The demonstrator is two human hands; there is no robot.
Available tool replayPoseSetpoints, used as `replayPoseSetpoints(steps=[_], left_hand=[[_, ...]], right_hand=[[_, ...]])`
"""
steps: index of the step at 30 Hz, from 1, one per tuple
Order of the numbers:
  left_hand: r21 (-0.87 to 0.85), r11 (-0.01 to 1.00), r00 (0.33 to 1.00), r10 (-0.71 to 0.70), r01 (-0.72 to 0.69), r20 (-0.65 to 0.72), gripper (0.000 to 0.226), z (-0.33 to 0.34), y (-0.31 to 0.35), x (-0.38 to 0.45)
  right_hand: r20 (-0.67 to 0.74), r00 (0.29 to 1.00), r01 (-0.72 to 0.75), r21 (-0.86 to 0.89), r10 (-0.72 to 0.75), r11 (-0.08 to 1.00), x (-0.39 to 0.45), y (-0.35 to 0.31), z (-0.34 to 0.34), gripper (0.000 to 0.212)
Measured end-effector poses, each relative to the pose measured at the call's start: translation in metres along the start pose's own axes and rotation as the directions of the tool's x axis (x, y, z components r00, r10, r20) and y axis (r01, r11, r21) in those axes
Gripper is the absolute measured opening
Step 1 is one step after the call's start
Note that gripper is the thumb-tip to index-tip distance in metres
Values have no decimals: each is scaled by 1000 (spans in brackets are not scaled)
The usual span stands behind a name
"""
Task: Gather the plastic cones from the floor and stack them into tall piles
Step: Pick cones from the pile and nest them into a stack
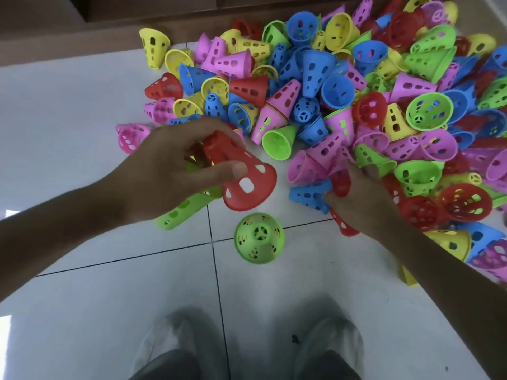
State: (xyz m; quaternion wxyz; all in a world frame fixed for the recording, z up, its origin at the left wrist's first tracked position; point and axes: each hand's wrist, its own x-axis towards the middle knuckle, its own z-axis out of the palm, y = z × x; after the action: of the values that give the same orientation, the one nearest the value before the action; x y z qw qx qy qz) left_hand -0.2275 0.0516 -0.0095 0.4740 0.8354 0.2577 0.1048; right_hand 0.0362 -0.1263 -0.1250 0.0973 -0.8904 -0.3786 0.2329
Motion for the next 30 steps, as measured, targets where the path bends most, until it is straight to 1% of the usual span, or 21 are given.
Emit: replayPoseSetpoints(steps=[2,4,9,12,14,15,18,20,22,27,30], left_hand=[[72,997,998,35,-38,43,38,0,8,-4],[154,985,993,60,-75,101,46,2,12,-8],[249,968,985,-12,-32,173,68,11,16,-14],[233,970,984,28,-70,179,65,14,14,-16],[290,954,978,19,-80,210,60,15,10,-17],[312,947,975,12,-83,222,59,16,9,-17],[283,950,973,73,-135,219,55,15,4,-21],[282,946,972,104,-162,209,52,15,4,-23],[279,944,973,119,-173,199,49,14,5,-25],[274,950,978,100,-148,181,45,14,9,-33],[244,961,985,101,-132,137,41,14,15,-38]], right_hand=[[23,999,28,-52,-27,998,-3,-3,3,92],[23,998,63,-89,-61,994,-5,-4,6,96],[1,996,83,-188,-85,979,-4,-3,10,97],[7,998,64,-218,-64,974,-7,-6,17,101],[-10,998,63,-235,-67,970,-10,-7,23,97],[-22,997,72,-234,-79,970,-11,-8,25,91],[-50,994,92,-153,-101,984,-15,-4,31,72],[-63,993,98,-94,-105,991,-17,0,34,66],[-83,989,114,-57,-119,992,-19,4,34,63],[-121,986,119,19,-116,993,-23,8,34,59],[-142,982,136,70,-126,988,-26,10,34,59]])
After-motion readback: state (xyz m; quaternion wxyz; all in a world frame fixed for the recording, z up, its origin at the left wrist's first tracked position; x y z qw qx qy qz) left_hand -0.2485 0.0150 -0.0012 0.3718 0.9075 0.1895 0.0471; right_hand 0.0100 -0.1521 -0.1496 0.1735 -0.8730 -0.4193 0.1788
